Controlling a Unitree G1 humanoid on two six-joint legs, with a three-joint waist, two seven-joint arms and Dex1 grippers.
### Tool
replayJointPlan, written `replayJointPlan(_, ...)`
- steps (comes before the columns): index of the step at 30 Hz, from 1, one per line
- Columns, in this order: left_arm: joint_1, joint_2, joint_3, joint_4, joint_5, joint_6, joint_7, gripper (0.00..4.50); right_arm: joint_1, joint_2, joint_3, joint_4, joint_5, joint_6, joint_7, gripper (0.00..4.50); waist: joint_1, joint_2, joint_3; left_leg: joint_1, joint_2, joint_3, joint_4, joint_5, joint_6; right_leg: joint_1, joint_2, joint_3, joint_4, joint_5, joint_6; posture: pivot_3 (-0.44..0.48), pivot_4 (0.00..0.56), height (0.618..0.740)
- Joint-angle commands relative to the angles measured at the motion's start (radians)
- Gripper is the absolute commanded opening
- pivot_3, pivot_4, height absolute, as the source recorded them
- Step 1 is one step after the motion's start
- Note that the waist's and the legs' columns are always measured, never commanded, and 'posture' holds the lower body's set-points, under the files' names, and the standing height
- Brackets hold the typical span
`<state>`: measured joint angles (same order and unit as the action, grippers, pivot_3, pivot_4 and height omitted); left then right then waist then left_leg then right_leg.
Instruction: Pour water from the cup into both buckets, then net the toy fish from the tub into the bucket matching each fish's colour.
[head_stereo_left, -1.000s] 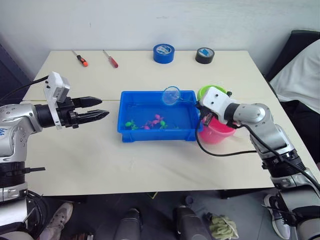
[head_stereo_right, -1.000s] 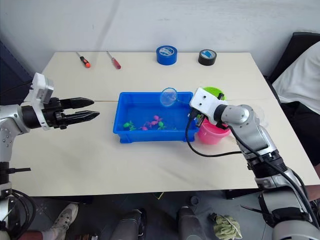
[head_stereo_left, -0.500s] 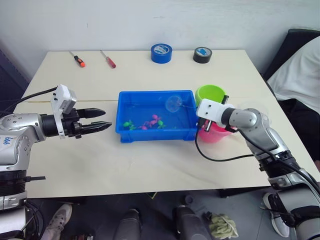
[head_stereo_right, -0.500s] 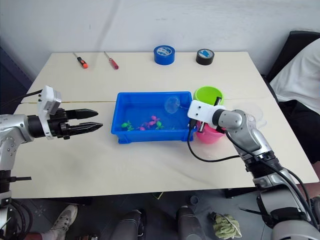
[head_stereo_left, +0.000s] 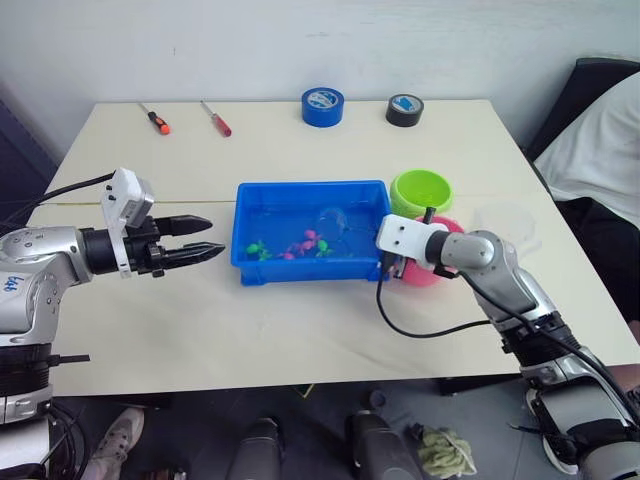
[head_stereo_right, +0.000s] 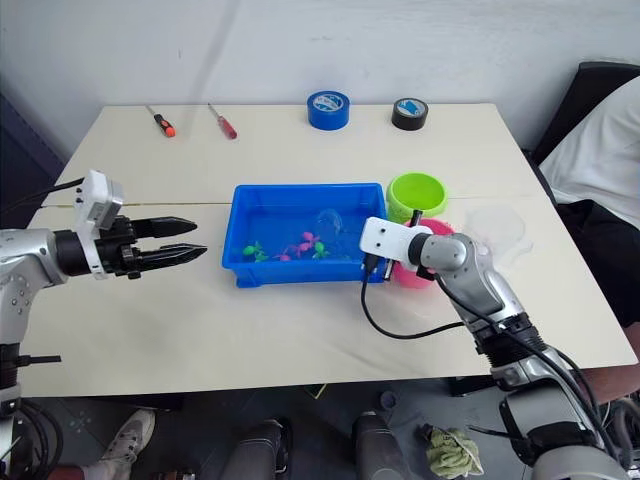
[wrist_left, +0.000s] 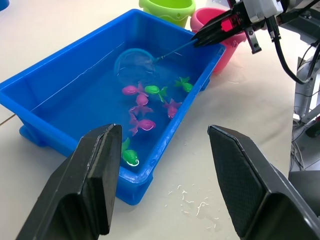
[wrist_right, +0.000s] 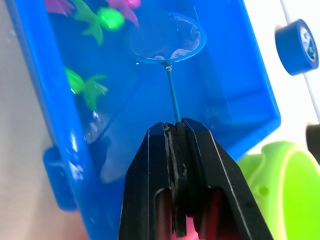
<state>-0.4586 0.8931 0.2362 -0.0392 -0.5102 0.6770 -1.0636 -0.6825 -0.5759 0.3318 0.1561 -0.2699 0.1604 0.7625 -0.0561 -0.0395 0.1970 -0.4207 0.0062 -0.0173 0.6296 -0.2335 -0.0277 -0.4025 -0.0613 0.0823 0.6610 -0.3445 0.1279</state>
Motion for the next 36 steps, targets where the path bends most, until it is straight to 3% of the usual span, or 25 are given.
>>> replayJointPlan(1, 0.003, 0.024, 0.044, -0.043, -0.029, 0.004, 0.010, 3.03, -0.002, 0.014, -0.002, -0.048, -0.005, 0.008, 0.006, 0.00, 0.000, 0.000, 0.000, 0.000, 0.000, 0.000, 0.000, 0.000, 0.000, 0.000, 0.000, 0.000, 0.000, 0.000, 0.000, 0.000, 0.150, 0.734)
replayJointPlan(17, 0.023, 0.024, 0.061, -0.064, -0.046, 0.017, 0.032, 3.03, -0.023, 0.106, -0.048, -0.101, 0.069, 0.139, 0.014, 0.00, 0.001, 0.000, 0.000, 0.000, 0.000, 0.000, 0.000, 0.000, 0.000, 0.000, 0.000, 0.000, 0.000, 0.000, 0.000, 0.000, 0.150, 0.734)
replayJointPlan(36, 0.018, 0.023, 0.056, -0.049, -0.048, 0.010, 0.026, 3.03, -0.041, 0.111, -0.087, -0.139, 0.112, 0.248, 0.007, 0.00, 0.000, 0.000, 0.000, 0.000, 0.000, 0.000, 0.000, 0.000, 0.000, 0.000, 0.000, 0.000, 0.000, 0.000, 0.000, 0.000, 0.150, 0.734)
